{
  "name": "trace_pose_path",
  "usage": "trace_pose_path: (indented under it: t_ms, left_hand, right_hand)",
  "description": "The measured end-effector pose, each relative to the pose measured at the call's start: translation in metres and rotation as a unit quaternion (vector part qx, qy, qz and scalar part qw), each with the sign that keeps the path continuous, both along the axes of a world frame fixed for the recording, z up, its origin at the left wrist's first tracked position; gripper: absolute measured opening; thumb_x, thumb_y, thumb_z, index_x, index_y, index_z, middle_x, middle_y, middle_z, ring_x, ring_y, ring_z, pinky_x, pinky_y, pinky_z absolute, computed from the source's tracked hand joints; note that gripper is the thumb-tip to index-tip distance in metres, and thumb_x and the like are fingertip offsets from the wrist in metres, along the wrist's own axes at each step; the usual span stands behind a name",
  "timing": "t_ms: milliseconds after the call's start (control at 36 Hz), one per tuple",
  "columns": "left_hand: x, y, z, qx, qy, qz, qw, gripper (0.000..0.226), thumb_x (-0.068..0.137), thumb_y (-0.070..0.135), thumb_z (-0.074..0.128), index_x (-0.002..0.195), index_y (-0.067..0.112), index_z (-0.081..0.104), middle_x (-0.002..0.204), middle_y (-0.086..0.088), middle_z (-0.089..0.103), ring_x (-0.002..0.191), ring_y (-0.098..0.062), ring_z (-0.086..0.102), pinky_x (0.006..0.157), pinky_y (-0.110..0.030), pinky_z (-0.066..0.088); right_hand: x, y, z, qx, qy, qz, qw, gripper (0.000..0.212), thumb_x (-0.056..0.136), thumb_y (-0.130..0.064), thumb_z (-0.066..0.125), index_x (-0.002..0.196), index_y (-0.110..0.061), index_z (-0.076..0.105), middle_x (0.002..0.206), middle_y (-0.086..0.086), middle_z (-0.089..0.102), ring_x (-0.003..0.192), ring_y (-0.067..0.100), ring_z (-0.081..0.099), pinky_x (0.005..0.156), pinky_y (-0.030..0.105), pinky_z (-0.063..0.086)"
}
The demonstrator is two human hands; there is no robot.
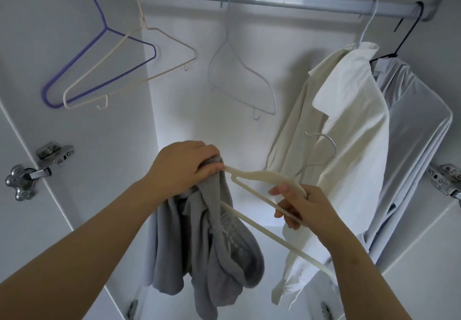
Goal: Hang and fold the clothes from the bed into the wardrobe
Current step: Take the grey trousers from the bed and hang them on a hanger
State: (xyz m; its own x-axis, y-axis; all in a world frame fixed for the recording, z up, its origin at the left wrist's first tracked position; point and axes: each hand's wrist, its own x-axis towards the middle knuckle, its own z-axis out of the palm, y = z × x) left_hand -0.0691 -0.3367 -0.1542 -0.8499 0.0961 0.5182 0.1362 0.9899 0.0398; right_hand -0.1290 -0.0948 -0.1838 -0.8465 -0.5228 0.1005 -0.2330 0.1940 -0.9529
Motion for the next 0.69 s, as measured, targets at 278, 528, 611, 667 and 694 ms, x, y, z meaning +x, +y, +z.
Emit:
trace_pose_path:
  t_ms: [278, 528, 611, 667, 694]
  left_hand:
    - [0.000, 0.013, -0.012, 0.108, 0.023, 0.128, 0.986, 0.037, 0.087, 0.057, 0.045, 0.094, 0.025, 0.061, 0.060, 0.016, 0.045, 0.058, -0.003, 0.042, 0.051, -0.014, 0.026]
    - [0.007, 0.026, 0.002, 0.162, 0.057, 0.136, 0.976, 0.034, 0.082, 0.058, 0.053, 0.095, 0.027, 0.059, 0.070, 0.011, 0.055, 0.068, -0.010, 0.051, 0.053, -0.013, 0.029]
    - [0.011, 0.022, 0.002, 0.176, 0.066, 0.156, 0.970, 0.035, 0.083, 0.056, 0.052, 0.099, 0.026, 0.059, 0.073, 0.011, 0.054, 0.069, -0.011, 0.051, 0.054, -0.014, 0.032]
    - [0.013, 0.020, 0.002, 0.180, 0.071, 0.170, 0.966, 0.037, 0.084, 0.056, 0.051, 0.102, 0.024, 0.059, 0.074, 0.011, 0.053, 0.069, -0.011, 0.050, 0.054, -0.016, 0.033]
    - [0.015, 0.019, 0.002, 0.185, 0.073, 0.176, 0.964, 0.038, 0.084, 0.056, 0.051, 0.103, 0.024, 0.059, 0.074, 0.010, 0.053, 0.069, -0.011, 0.050, 0.053, -0.015, 0.033]
  right_hand:
    - [0.005, -0.029, -0.005, -0.111, 0.197, -0.285, 0.931, 0.020, 0.085, -0.010, 0.062, 0.081, -0.028, 0.054, 0.076, -0.009, 0.055, 0.069, 0.008, 0.051, 0.063, 0.006, 0.039]
    - [0.036, -0.084, -0.020, 0.071, 0.145, 0.016, 0.987, 0.035, 0.090, -0.024, 0.059, 0.122, -0.014, 0.052, 0.115, -0.001, 0.059, 0.101, 0.016, 0.054, 0.091, 0.027, 0.046]
    - [0.038, -0.084, -0.022, 0.056, 0.163, 0.005, 0.985, 0.022, 0.091, -0.016, 0.055, 0.113, -0.013, 0.057, 0.106, -0.007, 0.058, 0.097, 0.012, 0.054, 0.084, 0.012, 0.044]
    - [0.039, -0.084, -0.023, 0.046, 0.165, 0.005, 0.985, 0.019, 0.092, -0.014, 0.054, 0.110, -0.014, 0.061, 0.102, -0.011, 0.057, 0.092, 0.005, 0.052, 0.077, -0.001, 0.038]
    - [0.039, -0.084, -0.023, 0.041, 0.163, 0.009, 0.986, 0.019, 0.093, -0.014, 0.054, 0.110, -0.014, 0.063, 0.102, -0.012, 0.057, 0.091, 0.002, 0.052, 0.076, -0.003, 0.037]
